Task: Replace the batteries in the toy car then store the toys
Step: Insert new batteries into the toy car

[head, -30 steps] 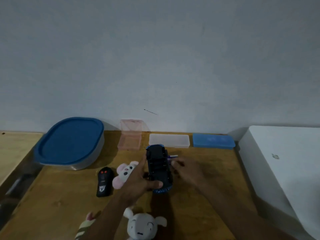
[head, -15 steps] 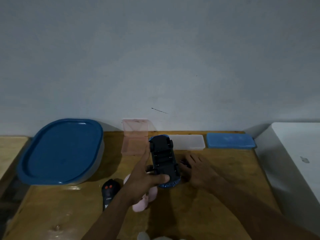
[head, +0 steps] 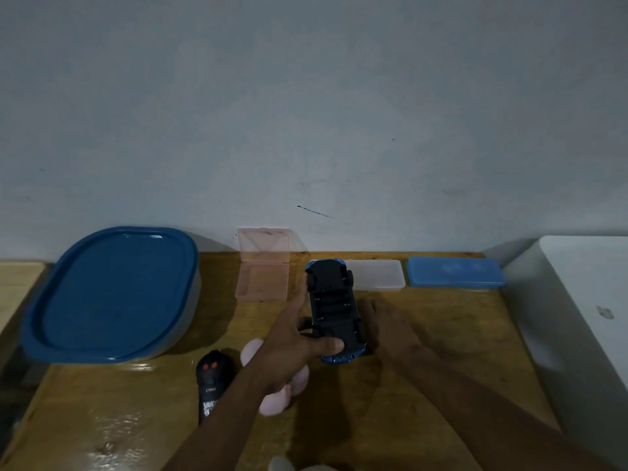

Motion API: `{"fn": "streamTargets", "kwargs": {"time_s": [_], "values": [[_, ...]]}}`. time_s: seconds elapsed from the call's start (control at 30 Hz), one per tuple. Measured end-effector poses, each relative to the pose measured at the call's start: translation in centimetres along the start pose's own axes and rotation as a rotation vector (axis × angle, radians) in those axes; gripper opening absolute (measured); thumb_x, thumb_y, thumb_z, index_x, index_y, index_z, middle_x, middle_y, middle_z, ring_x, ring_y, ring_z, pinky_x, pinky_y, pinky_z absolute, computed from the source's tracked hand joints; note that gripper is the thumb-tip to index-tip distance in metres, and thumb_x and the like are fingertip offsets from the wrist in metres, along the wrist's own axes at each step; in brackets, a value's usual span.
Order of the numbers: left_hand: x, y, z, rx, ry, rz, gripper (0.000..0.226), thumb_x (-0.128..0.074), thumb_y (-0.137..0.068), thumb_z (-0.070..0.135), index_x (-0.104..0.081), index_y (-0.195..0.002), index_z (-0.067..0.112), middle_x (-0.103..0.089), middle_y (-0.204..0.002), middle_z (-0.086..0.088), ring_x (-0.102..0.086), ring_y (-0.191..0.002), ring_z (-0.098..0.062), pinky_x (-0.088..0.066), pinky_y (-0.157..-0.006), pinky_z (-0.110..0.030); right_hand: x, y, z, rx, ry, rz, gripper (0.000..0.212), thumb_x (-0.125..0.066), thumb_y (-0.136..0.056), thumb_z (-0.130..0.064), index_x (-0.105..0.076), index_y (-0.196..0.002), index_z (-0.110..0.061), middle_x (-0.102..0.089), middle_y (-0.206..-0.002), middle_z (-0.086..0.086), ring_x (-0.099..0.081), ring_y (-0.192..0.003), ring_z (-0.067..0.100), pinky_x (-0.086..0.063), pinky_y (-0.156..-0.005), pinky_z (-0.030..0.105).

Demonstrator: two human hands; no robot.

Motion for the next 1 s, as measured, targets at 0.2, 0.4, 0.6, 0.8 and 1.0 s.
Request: {"fn": "streamTargets", "kwargs": {"time_s": [0.2, 0.4, 0.6, 0.8, 1.0], "values": [[-0.6, 1.1, 0.5, -0.008, -0.002, 0.016, 0.104, -0.081, -0.070, 0.002, -0.025, -0.138, 0.058, -0.065, -0.124, 0.001, -0.060, -0.115, -0.025, -0.053, -0.093, -0.045, 3.2, 2.8, 0.9, -0.489, -0.890, 0.036, 0.020, -0.043, -0.100, -0.030, -0.056, -0.110, -0.018, -0.060, -0.102, 0.004, -0.054, -0.083, 0.012, -0.047, -0.065, 0.024], [-2.8, 3.1, 0.8, 0.013, 0.077, 0.020, 0.106, -0.077, -0.070, -0.008, -0.027, -0.135, 0.060, -0.064, -0.124, -0.010, -0.060, -0.114, -0.030, -0.055, -0.090, -0.047, 4.7, 7.4, 1.4, -0.590, -1.657, 0.001, 0.021, -0.053, -0.095, -0.025, -0.059, -0.106, -0.008, -0.060, -0.088, 0.009, -0.050, -0.070, 0.014, -0.039, -0.053, 0.024], [-5.4, 5.3, 0.3, 0.024, 0.041, 0.054, 0.113, -0.084, -0.064, 0.004, -0.021, -0.135, 0.065, -0.064, -0.125, -0.010, -0.062, -0.112, -0.032, -0.053, -0.089, -0.056, 6.9, 11.1, 1.9, -0.535, -1.836, -0.038, 0.022, -0.054, -0.094, -0.017, -0.059, -0.108, 0.000, -0.063, -0.095, 0.013, -0.050, -0.070, 0.012, -0.046, -0.051, 0.018], [-8.4, 7.8, 0.0, 0.009, 0.052, 0.111, 0.115, -0.087, -0.058, 0.009, -0.023, -0.134, 0.066, -0.066, -0.121, -0.011, -0.063, -0.110, -0.032, -0.054, -0.086, -0.057, 7.4, 14.8, 2.7, -0.538, -1.952, -0.127, 0.020, -0.054, -0.094, -0.021, -0.058, -0.105, -0.004, -0.061, -0.085, 0.010, -0.058, -0.075, 0.018, -0.052, -0.054, 0.024], [-11.9, 10.7, -0.7, -0.003, 0.046, 0.134, 0.109, -0.084, -0.064, 0.005, -0.026, -0.138, 0.060, -0.069, -0.118, 0.000, -0.063, -0.111, -0.025, -0.055, -0.087, -0.053, 7.2, 18.1, 4.6, -0.502, -1.835, -0.154, 0.021, -0.053, -0.095, -0.026, -0.056, -0.106, -0.008, -0.061, -0.078, 0.006, -0.052, -0.057, 0.009, -0.042, -0.039, 0.013]]}}
Point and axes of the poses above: each hand's wrist, its own y-axis away from the middle knuckle, its own x-axis out of the back of the hand, z = x × y, the point moved 5 cm from there along -y, towards the middle knuckle
